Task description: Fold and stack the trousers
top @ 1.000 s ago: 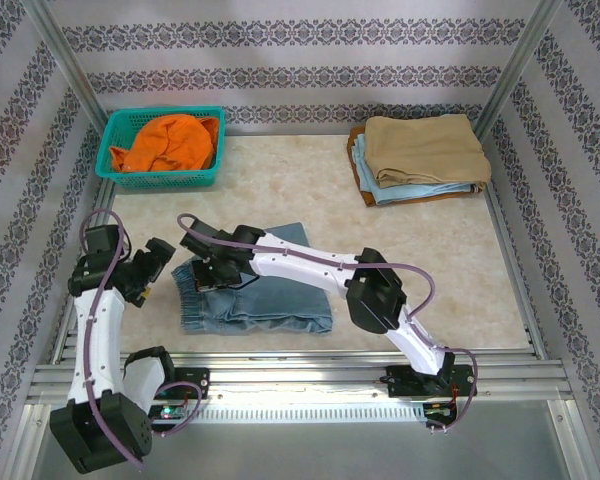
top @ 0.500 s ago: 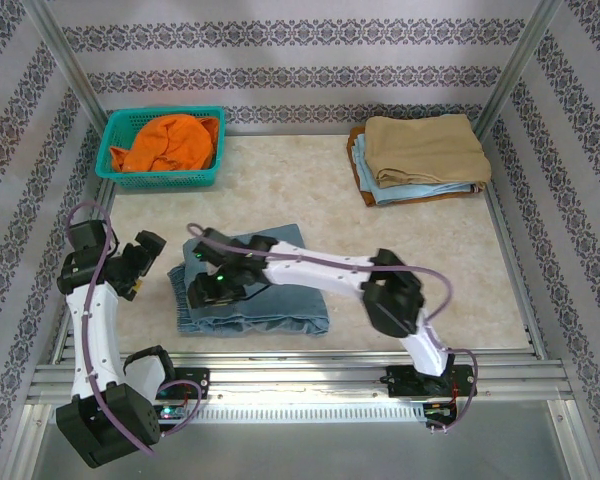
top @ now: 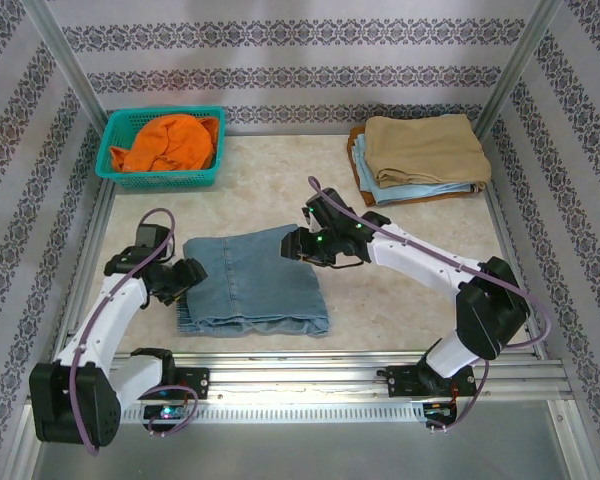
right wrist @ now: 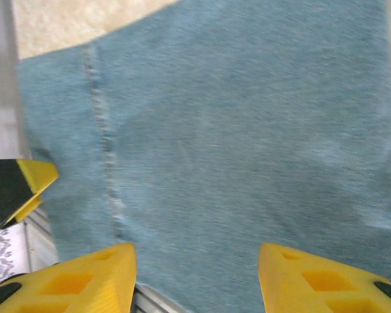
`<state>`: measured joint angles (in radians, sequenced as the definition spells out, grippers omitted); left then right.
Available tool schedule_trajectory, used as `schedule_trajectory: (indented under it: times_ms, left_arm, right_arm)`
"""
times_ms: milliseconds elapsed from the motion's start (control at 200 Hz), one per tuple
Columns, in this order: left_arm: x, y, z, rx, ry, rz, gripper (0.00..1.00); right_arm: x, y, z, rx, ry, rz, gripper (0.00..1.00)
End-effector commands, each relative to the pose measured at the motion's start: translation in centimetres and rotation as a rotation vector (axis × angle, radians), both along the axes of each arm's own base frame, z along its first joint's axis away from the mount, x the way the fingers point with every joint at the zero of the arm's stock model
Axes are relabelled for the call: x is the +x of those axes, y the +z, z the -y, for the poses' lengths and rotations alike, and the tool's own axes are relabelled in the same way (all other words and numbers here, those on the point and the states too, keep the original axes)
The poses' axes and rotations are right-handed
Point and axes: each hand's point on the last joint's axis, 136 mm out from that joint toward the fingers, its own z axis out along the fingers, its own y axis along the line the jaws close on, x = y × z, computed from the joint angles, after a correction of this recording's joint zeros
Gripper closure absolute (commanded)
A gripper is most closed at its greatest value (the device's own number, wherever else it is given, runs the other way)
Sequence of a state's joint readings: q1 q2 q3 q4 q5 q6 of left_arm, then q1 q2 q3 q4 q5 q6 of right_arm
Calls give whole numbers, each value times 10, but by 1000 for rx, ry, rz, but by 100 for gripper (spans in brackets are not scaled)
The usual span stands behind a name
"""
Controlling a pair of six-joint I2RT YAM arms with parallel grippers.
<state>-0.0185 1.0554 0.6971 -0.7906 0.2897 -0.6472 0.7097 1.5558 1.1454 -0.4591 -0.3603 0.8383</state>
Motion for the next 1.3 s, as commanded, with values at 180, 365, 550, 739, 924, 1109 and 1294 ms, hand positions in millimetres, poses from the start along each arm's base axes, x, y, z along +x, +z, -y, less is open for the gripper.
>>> schedule_trajectory:
  times_ms: [180,365,550,739,924,1109,1294]
  left_arm:
    - [20,40,13,35,-108,167,100]
    - [18,97,17,19,-138,292,100]
    - [4,111,19,-12,-113,295,100]
    - [-23,75,-8,79,45,189,100]
    - [-45,25,-46,215,271,90,100]
    - [-53,-2,-67,293,427,19,100]
    - [-61,-31,-69,275,517,-40,81]
  right_arm:
    - [9,-21,52,-14,-82,2,48]
    - [16,-29,77,-22,-135,-5,48]
    - [20,-27,82,-11,-146,0,48]
    - [18,-26,73,-4,-126,10,46]
    - [6,-35,36,-31,6,38,36]
    - [14,-73,7,-89,126,-3,32]
    - [16,-98,-20,-44,239,-43,31]
